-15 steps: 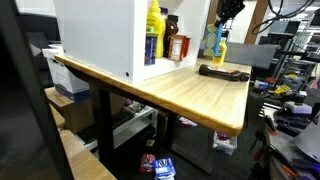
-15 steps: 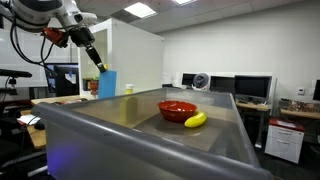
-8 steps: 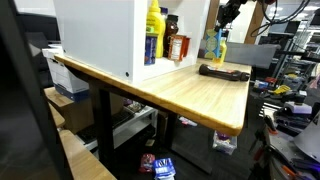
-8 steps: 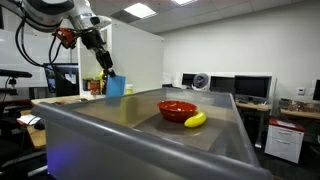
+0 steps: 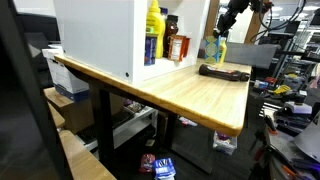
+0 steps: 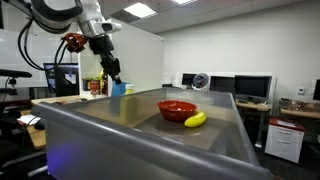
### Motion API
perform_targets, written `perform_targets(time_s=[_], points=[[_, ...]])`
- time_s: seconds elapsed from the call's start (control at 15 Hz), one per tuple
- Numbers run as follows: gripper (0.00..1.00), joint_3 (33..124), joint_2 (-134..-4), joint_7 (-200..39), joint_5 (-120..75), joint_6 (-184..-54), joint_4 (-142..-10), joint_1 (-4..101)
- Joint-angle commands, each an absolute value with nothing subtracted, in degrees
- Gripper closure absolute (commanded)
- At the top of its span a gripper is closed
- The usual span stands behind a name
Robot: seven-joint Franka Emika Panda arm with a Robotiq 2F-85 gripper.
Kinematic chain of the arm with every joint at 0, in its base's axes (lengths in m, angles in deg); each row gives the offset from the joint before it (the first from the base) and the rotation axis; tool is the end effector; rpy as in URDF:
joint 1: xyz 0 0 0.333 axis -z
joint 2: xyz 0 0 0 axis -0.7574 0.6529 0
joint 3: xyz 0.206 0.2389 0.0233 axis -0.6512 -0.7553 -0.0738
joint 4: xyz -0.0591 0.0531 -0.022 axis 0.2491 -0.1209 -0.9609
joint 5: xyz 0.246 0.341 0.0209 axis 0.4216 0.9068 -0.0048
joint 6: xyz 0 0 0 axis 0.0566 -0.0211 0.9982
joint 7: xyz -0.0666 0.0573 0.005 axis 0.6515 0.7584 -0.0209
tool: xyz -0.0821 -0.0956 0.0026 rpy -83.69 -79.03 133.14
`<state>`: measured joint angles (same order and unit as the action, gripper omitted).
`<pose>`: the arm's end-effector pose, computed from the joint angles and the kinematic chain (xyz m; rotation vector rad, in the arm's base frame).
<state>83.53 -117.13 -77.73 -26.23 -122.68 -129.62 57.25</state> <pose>0.4271 -0.1339 0.4655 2.9916 -0.3811 0.6207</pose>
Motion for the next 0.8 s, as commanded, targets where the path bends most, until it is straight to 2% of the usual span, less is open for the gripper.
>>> perform_targets(time_s=[0.0,0.73], points=[[0.94,84.7,-116.2,-73.5,-24.7,-123.2,-128.4,57.2],[0.94,86.1,-115.8,-70.5,-21.7,-124.3,-128.9,56.4]])
